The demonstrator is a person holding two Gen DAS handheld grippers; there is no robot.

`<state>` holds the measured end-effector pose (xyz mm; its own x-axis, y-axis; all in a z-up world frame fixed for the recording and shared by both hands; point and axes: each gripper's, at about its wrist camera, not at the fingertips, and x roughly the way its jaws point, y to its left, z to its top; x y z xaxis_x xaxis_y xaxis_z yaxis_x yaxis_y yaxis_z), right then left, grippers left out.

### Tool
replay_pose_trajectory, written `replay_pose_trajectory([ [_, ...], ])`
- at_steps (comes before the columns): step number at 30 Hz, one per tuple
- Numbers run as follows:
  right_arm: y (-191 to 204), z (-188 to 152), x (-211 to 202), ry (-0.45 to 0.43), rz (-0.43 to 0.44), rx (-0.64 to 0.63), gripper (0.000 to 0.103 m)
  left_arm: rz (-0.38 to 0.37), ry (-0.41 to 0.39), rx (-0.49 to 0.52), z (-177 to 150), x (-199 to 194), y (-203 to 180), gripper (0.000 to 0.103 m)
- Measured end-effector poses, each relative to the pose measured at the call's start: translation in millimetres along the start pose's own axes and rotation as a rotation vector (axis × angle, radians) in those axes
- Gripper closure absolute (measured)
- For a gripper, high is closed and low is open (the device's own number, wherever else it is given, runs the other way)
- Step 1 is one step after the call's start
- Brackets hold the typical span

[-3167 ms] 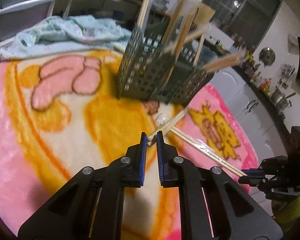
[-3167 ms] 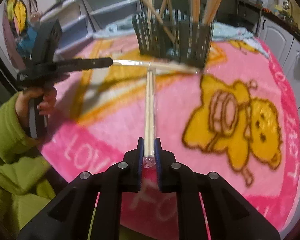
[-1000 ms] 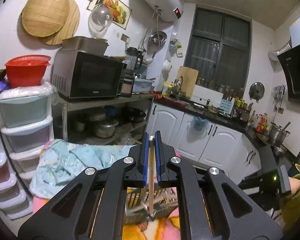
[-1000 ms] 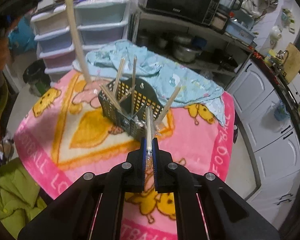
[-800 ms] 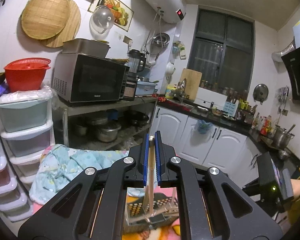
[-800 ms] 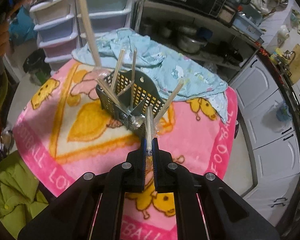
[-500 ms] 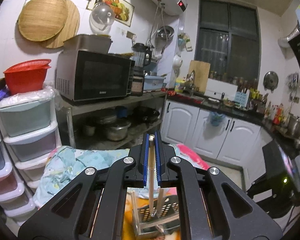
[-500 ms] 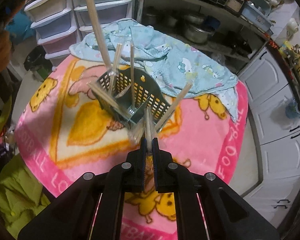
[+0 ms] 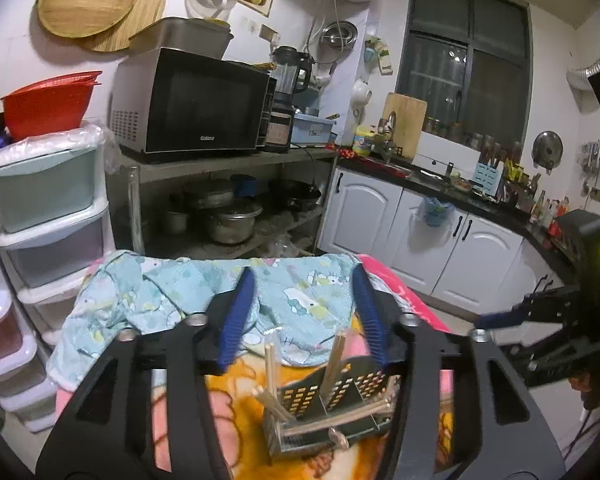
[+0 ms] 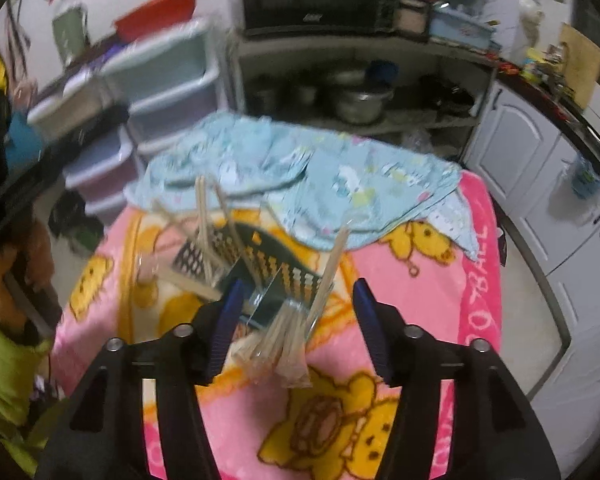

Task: Organize utensils

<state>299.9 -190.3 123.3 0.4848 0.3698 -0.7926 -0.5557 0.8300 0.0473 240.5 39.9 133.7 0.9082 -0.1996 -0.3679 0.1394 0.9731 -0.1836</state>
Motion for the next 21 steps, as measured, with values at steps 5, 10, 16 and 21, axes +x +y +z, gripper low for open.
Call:
replay_pose_trajectory([
  [5, -6.0, -6.4, -21.4, -0.093, -0.013, 0.032, 0.028, 0.009, 0.009, -0.005, -1.7, -10.8, 0.0, 0.016],
  [10, -4.2, -23.5, -37.0, -0.155, -0.032, 0.047, 0.019, 0.004, 0.025, -0.005, -7.1, -25.7, -1.9, 0.011],
  [16, 8.5, -46.3, -50.7, -0.218, -0.052, 0.032, 0.014, 0.019, 0.034, -0.015, -17.7, -43.2, -4.5, 0.011],
  [21, 23.3, -66.8, -60.2, -0.267, -0.065, 0.017, 0.011, 0.03, 0.052, -0.012, -30.3, -57.1, -9.4, 0.011],
])
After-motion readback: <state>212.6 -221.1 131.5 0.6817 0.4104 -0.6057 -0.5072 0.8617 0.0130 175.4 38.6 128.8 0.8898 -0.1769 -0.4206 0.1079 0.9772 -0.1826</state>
